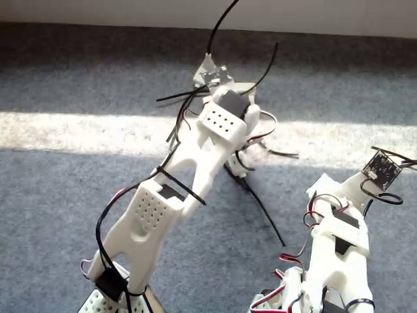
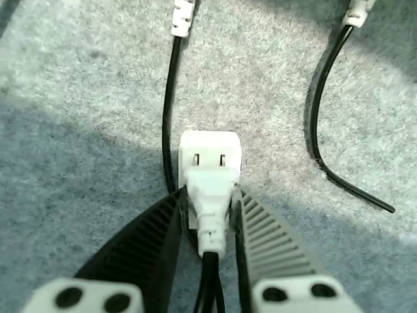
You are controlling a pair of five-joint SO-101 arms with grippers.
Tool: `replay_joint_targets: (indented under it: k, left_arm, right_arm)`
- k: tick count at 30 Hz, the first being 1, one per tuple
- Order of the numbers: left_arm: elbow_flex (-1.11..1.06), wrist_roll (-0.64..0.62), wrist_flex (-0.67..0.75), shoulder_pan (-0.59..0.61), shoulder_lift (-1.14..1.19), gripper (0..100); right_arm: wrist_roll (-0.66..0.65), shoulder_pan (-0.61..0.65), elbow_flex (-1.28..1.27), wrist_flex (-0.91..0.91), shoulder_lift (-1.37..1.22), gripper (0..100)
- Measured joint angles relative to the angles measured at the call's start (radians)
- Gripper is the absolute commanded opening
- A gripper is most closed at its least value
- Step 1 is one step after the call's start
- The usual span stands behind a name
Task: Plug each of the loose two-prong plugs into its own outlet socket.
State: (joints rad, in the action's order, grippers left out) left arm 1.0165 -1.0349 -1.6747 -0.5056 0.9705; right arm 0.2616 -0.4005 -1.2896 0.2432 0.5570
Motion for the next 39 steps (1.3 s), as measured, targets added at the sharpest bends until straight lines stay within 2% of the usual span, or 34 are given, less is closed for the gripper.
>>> replay_joint_targets:
  k: [7, 16, 23, 30, 39]
  left_arm:
    - [0.002, 0.0, -0.046, -0.006, 0.003, 1]
    - [-0.075, 0.003, -0.048, -0.092, -0.015, 1]
    - [-0.173, 0.075, -0.049, -0.176, -0.052, 1]
    - [-0.209, 0.077, -0.049, -0.18, -0.063, 1]
    - [-0.21, 0.077, -0.049, -0.133, -0.063, 1]
  right_arm:
    - [0.0, 0.0, 0.0, 0.0, 0.0, 0.6]
    - [0.0, 0.0, 0.0, 0.0, 0.0, 0.8]
    - [0.0, -0.049, 0.0, -0.054, 0.0, 0.9]
    - [0.028, -0.189, 0.0, -0.094, 0.0, 0.9]
    - [0.077, -0.196, -0.003, -0.132, 0.0, 0.9]
